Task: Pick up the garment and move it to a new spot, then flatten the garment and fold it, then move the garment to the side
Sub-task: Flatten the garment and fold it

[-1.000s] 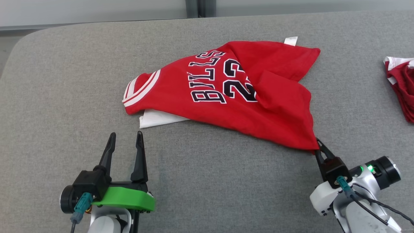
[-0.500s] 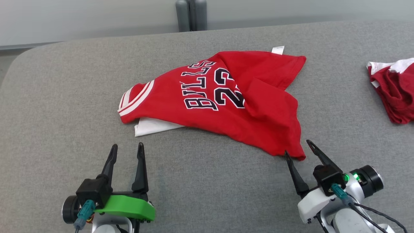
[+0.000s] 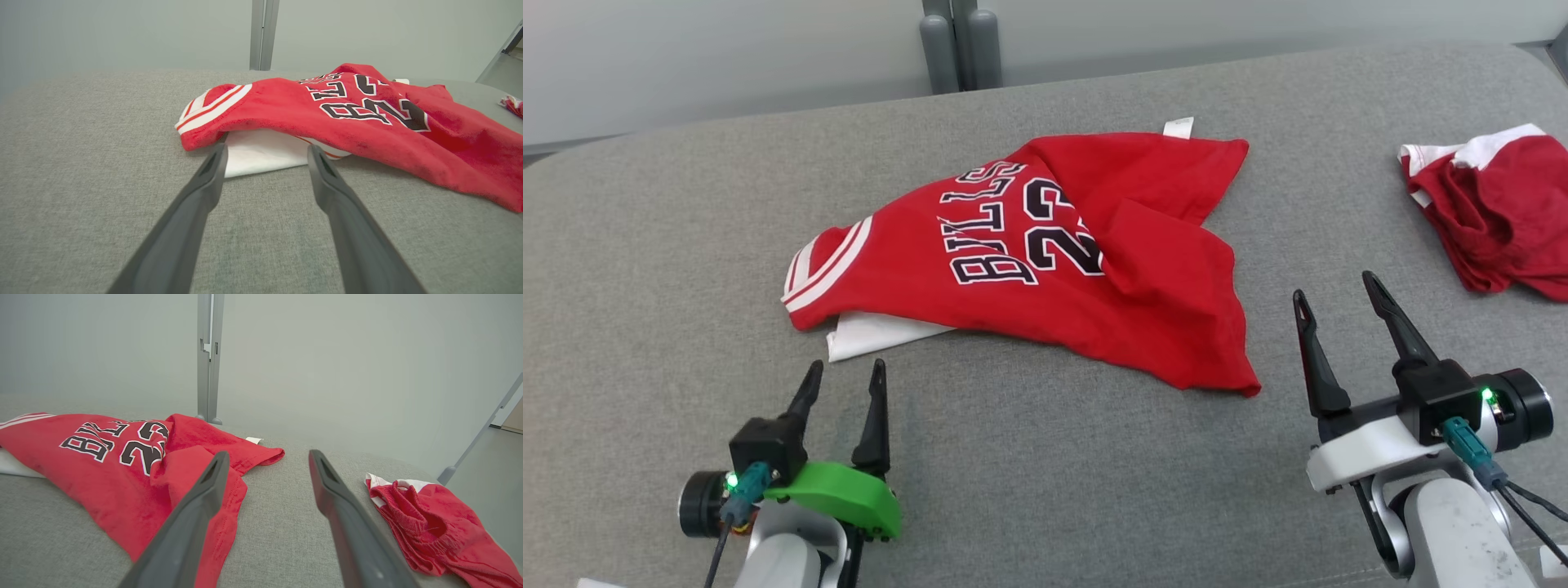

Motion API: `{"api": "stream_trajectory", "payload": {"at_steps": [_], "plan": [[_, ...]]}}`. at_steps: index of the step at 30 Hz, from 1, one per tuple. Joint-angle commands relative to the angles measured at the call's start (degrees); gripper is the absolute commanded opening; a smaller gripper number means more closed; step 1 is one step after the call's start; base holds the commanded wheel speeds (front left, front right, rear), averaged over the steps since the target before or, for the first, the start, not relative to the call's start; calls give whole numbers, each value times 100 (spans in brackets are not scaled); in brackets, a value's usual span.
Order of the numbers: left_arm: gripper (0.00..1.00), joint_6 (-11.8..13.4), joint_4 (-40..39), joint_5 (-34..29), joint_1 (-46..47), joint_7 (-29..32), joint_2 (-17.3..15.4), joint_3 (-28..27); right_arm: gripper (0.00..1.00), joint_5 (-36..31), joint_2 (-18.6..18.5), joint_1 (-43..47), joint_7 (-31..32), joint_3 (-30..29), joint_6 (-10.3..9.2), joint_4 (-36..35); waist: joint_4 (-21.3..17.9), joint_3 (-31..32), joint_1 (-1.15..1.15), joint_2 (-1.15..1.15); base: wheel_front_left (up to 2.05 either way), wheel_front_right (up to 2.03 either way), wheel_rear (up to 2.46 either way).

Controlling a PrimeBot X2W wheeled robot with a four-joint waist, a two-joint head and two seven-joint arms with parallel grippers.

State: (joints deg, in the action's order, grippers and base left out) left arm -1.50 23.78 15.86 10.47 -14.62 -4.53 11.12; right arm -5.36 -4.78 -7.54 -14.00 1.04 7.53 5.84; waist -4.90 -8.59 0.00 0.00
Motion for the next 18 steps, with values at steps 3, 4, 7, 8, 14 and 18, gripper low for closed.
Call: {"api": "stream_trajectory", "payload": {"at_steps": [3,4,7,8,14,18], "plan": [[100,-26,395,-51,408,31,-167,-59,100,30,43,-187,-58,87,-8,-21,-222,-303,0,0,0,0,0],[100,-20,502,-59,497,22,-208,-76,100,43,54,-221,-69,109,-8,-14,-260,-353,0,0,0,0,0],[100,-19,844,-60,766,17,-325,-123,100,58,80,-307,-91,110,-7,19,-362,-497,0,0,0,0,0],[100,-23,935,-65,835,15,-357,-130,100,54,86,-327,-89,100,-8,25,-387,-532,0,0,0,0,0],[100,-158,1440,-114,1286,149,-559,-48,100,8,112,-421,-122,16,-8,71,-482,-678,0,0,0,0,0],[100,-194,1686,-117,1552,424,-660,-7,100,-10,126,-465,-121,14,-8,94,-521,-712,0,0,0,0,0]]}}
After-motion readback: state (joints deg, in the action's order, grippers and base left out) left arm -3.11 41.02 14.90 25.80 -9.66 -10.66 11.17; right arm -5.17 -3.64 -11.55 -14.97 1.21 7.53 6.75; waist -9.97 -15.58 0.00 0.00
